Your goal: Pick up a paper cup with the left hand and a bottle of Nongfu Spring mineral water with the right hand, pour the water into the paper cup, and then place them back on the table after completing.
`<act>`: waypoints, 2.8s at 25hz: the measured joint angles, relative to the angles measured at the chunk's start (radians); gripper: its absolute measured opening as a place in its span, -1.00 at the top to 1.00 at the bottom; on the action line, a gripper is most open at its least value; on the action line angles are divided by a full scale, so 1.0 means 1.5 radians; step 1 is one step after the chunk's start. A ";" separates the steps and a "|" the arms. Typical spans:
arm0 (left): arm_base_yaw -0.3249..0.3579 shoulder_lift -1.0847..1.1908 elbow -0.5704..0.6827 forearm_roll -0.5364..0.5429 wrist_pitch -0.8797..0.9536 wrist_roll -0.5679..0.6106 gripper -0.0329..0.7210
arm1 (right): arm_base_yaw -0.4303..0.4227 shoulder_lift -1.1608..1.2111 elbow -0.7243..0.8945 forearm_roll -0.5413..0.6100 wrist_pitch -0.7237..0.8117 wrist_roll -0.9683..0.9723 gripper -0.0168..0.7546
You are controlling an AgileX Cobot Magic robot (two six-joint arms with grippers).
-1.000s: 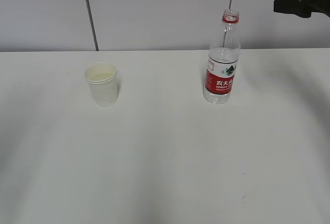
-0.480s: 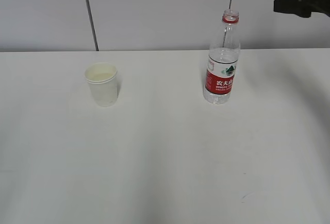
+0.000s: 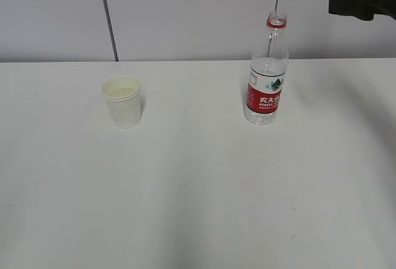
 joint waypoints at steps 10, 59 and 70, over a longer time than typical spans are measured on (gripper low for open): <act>0.041 -0.001 0.000 0.001 0.000 0.002 -0.25 | 0.000 0.000 -0.001 0.000 0.001 0.005 -0.57; 0.105 -0.001 0.000 0.001 0.000 0.002 -0.19 | 0.090 -0.003 0.062 0.114 0.436 -0.141 -0.57; 0.105 -0.001 0.000 0.001 0.000 0.002 -0.14 | 0.135 -0.122 0.132 0.523 0.569 -0.509 -0.57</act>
